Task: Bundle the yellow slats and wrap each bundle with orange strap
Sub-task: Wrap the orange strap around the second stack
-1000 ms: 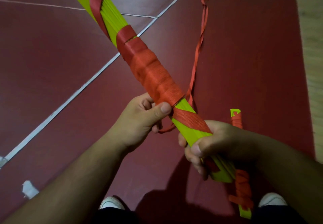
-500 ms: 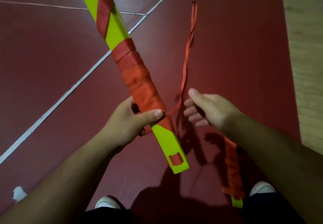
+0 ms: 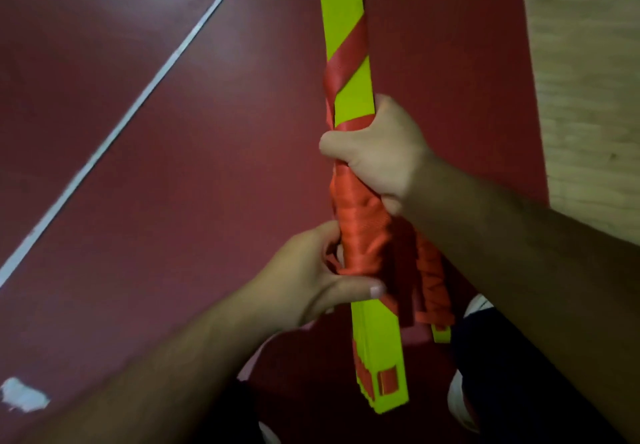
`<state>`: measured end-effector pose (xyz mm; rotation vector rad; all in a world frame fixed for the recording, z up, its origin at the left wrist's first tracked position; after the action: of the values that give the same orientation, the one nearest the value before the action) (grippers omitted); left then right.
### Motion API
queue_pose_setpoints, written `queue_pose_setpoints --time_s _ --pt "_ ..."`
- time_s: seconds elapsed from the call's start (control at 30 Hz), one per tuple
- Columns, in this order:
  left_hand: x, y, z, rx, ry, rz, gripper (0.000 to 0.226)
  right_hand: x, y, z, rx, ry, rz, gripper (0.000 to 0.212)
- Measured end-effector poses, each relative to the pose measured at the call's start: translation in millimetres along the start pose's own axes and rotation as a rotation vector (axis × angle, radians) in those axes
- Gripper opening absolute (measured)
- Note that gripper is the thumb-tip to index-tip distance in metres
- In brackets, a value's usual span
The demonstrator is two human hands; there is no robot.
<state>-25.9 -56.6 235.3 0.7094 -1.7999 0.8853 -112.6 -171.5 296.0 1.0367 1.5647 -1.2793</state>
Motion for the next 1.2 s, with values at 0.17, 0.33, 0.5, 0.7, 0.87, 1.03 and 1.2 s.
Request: queue_pose_setpoints --time_s 0.17,0.33,0.5,0.7,0.87,1.03,1.2 --pt "0.5 -5.7 -2.6 -0.114 0.047 -0.268 0.035 1.0 3.1 0.3 -0.171 0.049 0.254 0.020" --pt "5.7 1.9 -2.3 -0.212 0.060 -0.295 0.086 -7.1 21.1 -8.1 -0.405 0.093 0.595 0.008" --pt "27.7 29.4 -14.0 -0.413 0.089 -0.247 0.037 -16.8 40.7 -27.3 -0.639 0.146 0.849 0.019" --pt "13.7 -2.3 -11.9 0.032 -0.084 -0.068 0.034 -8.6 23.8 -13.2 -0.335 0.034 0.437 0.029" --pt "17.6 3.9 -10.6 0.036 -0.060 0.040 0.030 5.4 20.6 -13.6 -0.201 0.099 0.265 0.037" --pt "37.5 15.7 -13.4 -0.221 0.133 -0.240 0.033 -3.1 24.4 -19.5 -0.372 0.161 0.520 0.013" --pt "35.8 7.3 -12.5 -0.289 0.160 -0.233 0.020 -14.2 34.2 -25.0 -0.534 0.173 0.787 0.013"
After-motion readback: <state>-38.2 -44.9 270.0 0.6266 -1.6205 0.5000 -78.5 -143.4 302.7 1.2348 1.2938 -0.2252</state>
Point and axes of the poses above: each hand's wrist, its own z-axis towards the middle knuckle, its own y-axis out of the palm, x = y × z, the point moved 10 cm from there along z, towards the middle knuckle, and after that the axes turned 8 degrees about -x, right-handed, at the moved point
